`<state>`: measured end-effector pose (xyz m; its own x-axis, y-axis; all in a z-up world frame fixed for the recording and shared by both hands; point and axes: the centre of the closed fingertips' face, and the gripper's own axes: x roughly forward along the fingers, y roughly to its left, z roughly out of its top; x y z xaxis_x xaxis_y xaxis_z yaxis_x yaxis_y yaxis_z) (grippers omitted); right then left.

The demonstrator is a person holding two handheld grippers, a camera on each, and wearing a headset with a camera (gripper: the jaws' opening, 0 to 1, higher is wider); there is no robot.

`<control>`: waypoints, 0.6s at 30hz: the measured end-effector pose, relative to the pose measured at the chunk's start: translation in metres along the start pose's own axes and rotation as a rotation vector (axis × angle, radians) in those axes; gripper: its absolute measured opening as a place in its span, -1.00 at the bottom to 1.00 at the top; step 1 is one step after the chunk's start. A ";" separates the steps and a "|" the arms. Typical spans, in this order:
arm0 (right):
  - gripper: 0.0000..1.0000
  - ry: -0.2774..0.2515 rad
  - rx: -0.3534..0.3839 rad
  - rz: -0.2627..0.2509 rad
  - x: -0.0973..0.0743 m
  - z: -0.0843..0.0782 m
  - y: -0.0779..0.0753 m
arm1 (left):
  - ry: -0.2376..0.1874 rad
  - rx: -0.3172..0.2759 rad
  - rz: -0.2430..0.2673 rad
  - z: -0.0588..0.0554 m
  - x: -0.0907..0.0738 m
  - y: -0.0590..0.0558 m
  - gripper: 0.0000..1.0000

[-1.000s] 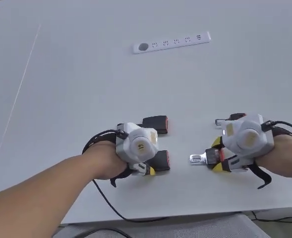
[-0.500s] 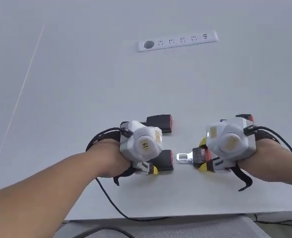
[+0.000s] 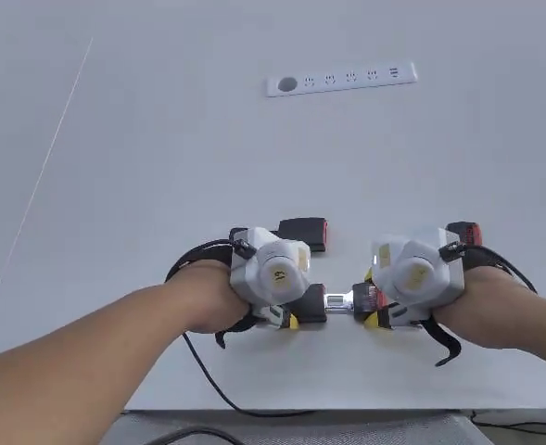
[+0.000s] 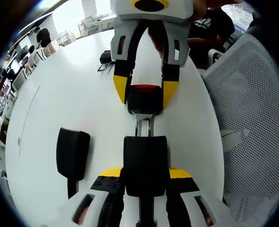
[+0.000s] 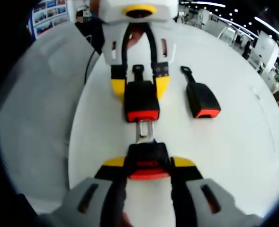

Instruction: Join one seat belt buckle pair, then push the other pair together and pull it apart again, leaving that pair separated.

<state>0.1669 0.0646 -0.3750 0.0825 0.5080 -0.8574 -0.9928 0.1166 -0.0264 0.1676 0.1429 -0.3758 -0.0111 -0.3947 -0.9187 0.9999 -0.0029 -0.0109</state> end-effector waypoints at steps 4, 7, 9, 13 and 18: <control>-0.29 -0.019 -0.013 0.003 0.004 0.009 0.005 | 0.000 -0.001 0.000 0.000 0.000 0.001 -0.32; -0.29 -0.027 -0.006 -0.002 0.007 0.013 0.004 | -0.003 -0.001 -0.002 0.000 0.000 0.001 -0.32; -0.30 -0.031 -0.003 0.003 0.006 0.012 0.003 | -0.007 0.001 -0.002 0.000 0.000 0.000 -0.32; -0.32 -0.037 -0.009 0.008 0.006 0.012 0.003 | -0.010 0.016 -0.003 0.001 0.000 0.000 -0.33; -0.33 -0.037 -0.007 0.014 0.007 0.014 0.002 | -0.014 0.039 -0.008 0.001 0.000 0.000 -0.33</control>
<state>0.1670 0.0804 -0.3742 0.0716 0.5405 -0.8383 -0.9945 0.1032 -0.0184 0.1677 0.1421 -0.3752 -0.0197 -0.4074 -0.9130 0.9991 -0.0416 -0.0030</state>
